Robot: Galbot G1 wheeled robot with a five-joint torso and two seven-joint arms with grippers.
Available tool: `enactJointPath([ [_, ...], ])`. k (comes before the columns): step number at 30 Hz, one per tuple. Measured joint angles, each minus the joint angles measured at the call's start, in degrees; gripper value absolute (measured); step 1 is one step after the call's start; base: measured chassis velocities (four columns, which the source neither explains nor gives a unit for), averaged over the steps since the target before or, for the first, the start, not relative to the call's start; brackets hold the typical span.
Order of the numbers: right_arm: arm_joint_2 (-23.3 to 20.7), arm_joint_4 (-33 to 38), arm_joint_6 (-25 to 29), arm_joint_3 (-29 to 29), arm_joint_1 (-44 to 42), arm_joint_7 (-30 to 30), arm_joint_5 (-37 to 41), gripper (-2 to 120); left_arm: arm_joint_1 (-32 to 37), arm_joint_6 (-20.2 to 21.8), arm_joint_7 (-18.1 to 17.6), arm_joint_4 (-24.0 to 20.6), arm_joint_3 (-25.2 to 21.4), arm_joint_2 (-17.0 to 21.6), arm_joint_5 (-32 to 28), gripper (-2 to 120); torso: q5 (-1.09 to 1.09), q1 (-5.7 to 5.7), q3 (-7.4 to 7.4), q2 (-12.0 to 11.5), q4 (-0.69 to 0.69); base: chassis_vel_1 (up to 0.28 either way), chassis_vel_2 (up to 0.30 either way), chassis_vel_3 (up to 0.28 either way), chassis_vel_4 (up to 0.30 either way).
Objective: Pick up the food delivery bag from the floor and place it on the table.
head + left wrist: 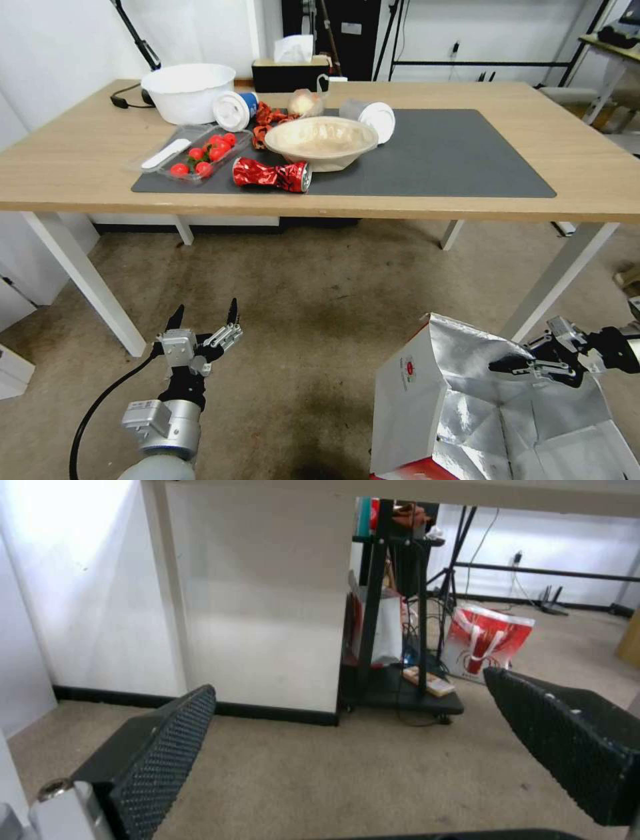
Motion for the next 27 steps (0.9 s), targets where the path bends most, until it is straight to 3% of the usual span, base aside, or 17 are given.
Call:
enactJointPath([
  [27,0.23,0.95,-0.6,0.05,0.43,0.0,0.49,0,0.31,0.17,-0.32,-1.06,-0.17,-0.13,0.18,100,0.0,2.24,3.87,6.09,0.0,0.0,0.0,0.0,0.0],
])
